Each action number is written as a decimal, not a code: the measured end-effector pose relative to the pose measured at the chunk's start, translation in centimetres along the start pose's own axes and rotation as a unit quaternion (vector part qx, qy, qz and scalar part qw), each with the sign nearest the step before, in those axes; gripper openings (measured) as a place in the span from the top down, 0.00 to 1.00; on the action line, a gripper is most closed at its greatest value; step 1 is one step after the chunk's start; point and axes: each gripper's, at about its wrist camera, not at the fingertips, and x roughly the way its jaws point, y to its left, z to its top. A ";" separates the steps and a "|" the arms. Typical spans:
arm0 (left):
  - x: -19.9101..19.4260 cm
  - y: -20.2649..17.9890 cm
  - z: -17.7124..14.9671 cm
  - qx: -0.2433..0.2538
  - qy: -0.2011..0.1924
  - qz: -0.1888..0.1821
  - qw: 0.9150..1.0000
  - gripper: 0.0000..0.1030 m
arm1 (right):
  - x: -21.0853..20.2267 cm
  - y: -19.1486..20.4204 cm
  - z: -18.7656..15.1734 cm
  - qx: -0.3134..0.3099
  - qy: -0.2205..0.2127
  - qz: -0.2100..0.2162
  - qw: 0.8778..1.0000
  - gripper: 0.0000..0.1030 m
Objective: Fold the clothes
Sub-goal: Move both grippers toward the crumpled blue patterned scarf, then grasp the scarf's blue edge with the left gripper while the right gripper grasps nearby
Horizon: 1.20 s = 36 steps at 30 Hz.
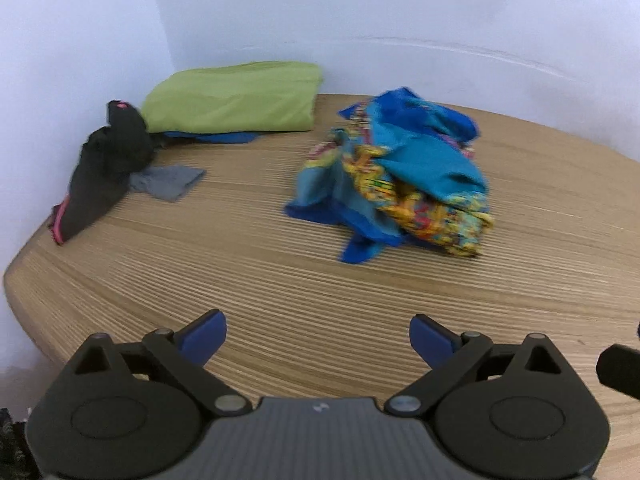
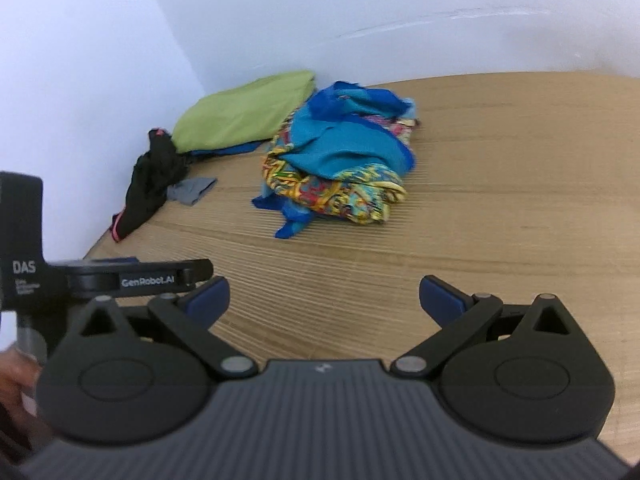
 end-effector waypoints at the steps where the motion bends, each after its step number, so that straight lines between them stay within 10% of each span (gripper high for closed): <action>1: 0.5 0.8 0.4 -0.008 -0.001 -0.005 1.000 0.03 | 0.2 0.2 0.3 -0.008 -0.004 0.003 1.000 0.00; 23: 16.5 9.0 6.3 0.020 0.056 -0.093 0.994 0.03 | 23.6 2.8 20.0 -0.024 -0.035 -0.075 0.996 0.25; 31: 20.4 6.5 17.8 0.073 -0.072 -0.118 0.988 0.02 | 28.6 0.5 24.1 0.008 -0.032 -0.113 0.993 0.26; 36: 26.5 4.1 23.5 0.022 -0.054 -0.215 0.975 0.05 | 27.2 -1.3 22.4 0.026 -0.023 -0.105 0.994 0.29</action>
